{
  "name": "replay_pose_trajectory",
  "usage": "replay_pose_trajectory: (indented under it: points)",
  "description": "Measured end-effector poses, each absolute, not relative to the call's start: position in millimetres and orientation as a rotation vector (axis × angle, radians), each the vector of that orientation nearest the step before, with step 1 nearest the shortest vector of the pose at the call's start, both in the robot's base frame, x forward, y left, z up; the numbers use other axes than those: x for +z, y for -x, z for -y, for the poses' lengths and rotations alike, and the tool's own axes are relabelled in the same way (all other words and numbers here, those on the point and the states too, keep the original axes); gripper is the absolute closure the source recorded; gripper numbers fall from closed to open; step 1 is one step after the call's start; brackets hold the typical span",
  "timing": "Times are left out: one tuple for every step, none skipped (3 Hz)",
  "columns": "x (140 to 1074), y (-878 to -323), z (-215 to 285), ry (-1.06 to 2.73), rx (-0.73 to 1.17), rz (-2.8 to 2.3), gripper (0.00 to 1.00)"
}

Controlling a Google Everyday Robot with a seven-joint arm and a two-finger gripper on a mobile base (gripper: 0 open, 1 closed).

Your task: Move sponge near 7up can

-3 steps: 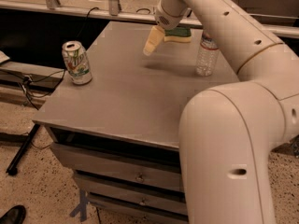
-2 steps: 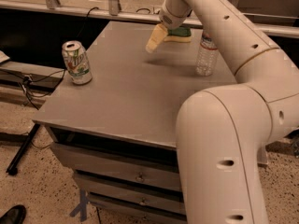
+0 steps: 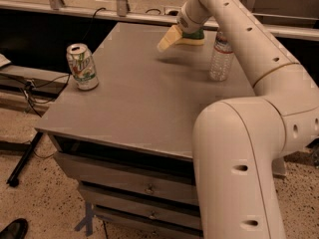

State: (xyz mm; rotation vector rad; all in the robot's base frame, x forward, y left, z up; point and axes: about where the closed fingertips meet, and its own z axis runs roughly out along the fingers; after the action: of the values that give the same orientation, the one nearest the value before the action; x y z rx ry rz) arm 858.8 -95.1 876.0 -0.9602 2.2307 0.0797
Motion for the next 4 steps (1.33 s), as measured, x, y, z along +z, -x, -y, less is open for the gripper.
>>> replay_pose_trajectory:
  points:
    - [875.9,-871.6,94.4,0.877,0.115,-2.217,0.00]
    - [874.5,-881.6,88.5,0.820,0.131,-2.223,0.00]
    - [868.8,-887.5,84.2,0.771,0.130,-2.258,0.00]
    - [861.2,-889.5,84.6,0.733,0.132,-2.294,0.00]
